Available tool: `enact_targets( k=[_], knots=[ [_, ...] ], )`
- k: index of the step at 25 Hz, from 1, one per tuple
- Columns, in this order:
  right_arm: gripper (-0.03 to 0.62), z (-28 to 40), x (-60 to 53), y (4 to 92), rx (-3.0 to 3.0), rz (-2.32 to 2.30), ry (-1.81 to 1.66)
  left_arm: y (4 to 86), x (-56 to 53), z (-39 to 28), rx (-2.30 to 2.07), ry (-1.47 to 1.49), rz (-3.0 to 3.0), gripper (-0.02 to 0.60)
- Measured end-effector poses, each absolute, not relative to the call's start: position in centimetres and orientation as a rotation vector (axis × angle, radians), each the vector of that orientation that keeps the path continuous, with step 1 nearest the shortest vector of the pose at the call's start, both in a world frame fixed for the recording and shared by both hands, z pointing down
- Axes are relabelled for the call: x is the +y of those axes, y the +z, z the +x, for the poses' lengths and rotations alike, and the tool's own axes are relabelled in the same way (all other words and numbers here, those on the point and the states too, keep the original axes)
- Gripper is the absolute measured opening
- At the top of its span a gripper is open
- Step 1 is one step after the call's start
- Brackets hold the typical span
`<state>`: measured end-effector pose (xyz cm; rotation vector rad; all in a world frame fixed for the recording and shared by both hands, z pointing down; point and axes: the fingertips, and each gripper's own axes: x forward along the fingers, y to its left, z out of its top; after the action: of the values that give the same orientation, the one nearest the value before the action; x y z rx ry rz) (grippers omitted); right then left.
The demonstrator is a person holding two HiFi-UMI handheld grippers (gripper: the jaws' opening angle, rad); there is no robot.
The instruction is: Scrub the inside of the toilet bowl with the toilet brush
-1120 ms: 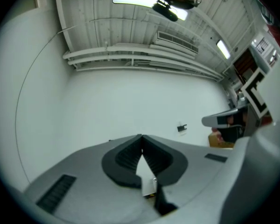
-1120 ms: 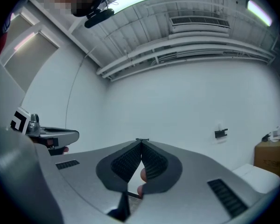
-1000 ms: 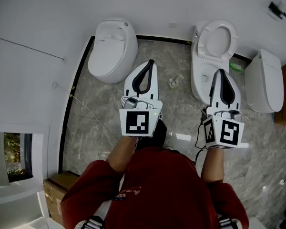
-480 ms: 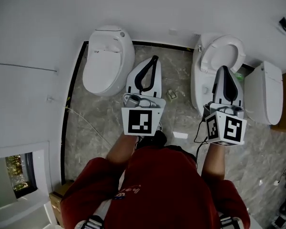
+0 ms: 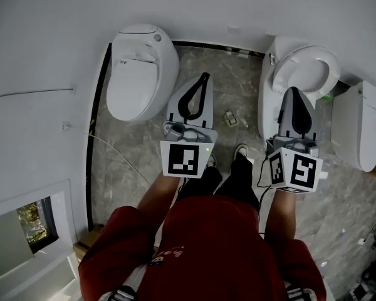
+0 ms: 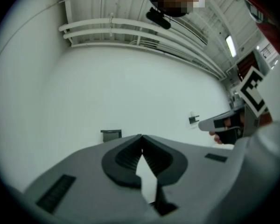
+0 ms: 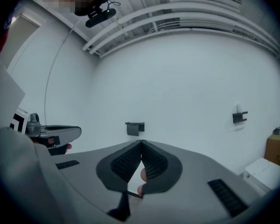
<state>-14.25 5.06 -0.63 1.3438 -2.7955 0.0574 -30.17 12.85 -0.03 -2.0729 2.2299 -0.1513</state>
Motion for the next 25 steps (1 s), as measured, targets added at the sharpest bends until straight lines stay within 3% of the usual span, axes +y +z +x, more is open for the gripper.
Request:
enact_targets(
  k=[6, 14, 25],
  knots=[
    [0.0, -14.5, -1.1, 9.4, -2.73, 1.228, 0.223, 7.7, 6.7, -29.1, 2.235, -0.205, -2.079, 0.0],
    [0.0, -15.5, -2.9, 28.3, -2.545, 1.057, 0.454, 23.8, 4.5, -30.1, 2.41, -0.266, -2.146, 0.0],
    [0.027, -15.2, 1.6, 55.8, -2.257, 0.854, 0.628, 47.4, 5.9, -28.5, 2.536, -0.4, -2.251, 0.0]
  ],
)
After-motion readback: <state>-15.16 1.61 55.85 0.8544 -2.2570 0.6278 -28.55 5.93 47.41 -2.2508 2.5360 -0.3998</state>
